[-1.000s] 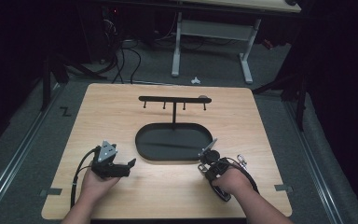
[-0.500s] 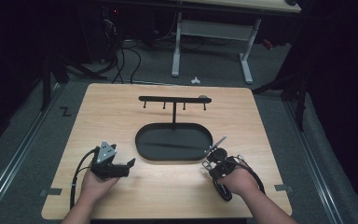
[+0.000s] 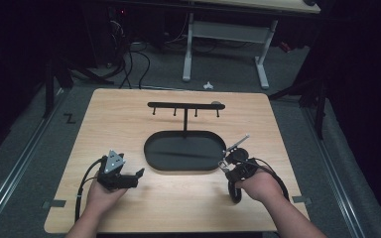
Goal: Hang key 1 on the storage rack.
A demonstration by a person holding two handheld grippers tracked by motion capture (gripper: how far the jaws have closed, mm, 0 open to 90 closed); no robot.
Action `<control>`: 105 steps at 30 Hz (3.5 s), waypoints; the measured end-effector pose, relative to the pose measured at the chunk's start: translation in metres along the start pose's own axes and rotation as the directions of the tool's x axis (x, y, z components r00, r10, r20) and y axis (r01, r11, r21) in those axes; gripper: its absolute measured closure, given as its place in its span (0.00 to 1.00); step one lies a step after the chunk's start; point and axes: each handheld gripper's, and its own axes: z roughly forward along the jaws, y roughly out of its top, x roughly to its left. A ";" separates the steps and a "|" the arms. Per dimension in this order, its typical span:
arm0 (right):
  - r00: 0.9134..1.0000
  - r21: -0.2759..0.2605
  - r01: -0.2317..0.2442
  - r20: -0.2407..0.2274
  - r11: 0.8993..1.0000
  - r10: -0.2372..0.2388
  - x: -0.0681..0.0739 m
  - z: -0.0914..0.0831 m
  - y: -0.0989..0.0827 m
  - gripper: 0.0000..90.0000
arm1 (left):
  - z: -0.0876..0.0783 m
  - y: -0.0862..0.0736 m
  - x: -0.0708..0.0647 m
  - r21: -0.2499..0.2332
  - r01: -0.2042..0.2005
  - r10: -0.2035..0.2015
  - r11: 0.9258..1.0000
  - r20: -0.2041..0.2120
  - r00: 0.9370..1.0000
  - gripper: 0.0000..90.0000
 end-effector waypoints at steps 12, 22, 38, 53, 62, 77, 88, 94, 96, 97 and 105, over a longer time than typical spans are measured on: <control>1.000 -0.077 0.000 0.015 0.997 0.001 -0.002 -0.028 0.018 0.89 | -0.001 0.000 0.001 -0.007 0.001 -0.001 1.000 -0.005 1.000 0.09; 1.000 -0.118 0.009 0.022 0.993 -0.007 0.000 -0.042 0.033 0.89 | -0.002 0.000 0.001 -0.011 0.003 -0.003 1.000 -0.004 1.000 0.09; 0.999 -0.157 0.033 0.004 0.987 -0.032 0.010 -0.044 0.064 0.89 | -0.002 -0.001 0.002 -0.008 0.003 -0.003 1.000 0.004 1.000 0.09; 0.999 -0.186 0.034 0.008 0.982 -0.033 0.012 -0.048 0.087 0.89 | -0.002 -0.002 0.003 -0.003 0.002 -0.002 1.000 0.009 1.000 0.09; 1.000 -0.211 0.030 0.011 0.977 -0.029 0.015 -0.056 0.101 0.89 | -0.002 -0.002 0.003 -0.001 0.001 -0.001 1.000 0.012 1.000 0.09; 0.999 -0.235 0.041 0.025 0.971 -0.037 0.017 -0.062 0.121 0.89 | -0.002 -0.002 0.003 0.004 0.003 -0.003 1.000 0.014 1.000 0.09; 0.999 -0.233 0.041 0.035 0.972 -0.034 0.018 -0.055 0.132 0.89 | -0.002 -0.003 0.004 0.005 0.006 -0.006 1.000 0.015 1.000 0.09; 0.999 -0.236 0.021 0.036 0.971 -0.013 0.014 -0.047 0.134 0.89 | -0.002 -0.003 0.003 0.008 0.004 -0.004 1.000 0.017 1.000 0.09; 0.999 -0.235 0.010 0.035 0.972 -0.002 0.013 -0.042 0.135 0.88 | -0.002 -0.003 0.003 0.008 0.004 -0.004 1.000 0.018 1.000 0.09; 0.999 -0.234 0.005 0.036 0.972 0.003 0.013 -0.041 0.136 0.88 | -0.002 -0.003 0.003 0.010 0.003 -0.003 1.000 0.019 1.000 0.09; 0.999 -0.237 -0.004 0.041 0.972 0.014 0.009 -0.032 0.140 0.88 | -0.001 -0.003 0.003 0.015 0.002 -0.002 1.000 0.025 1.000 0.09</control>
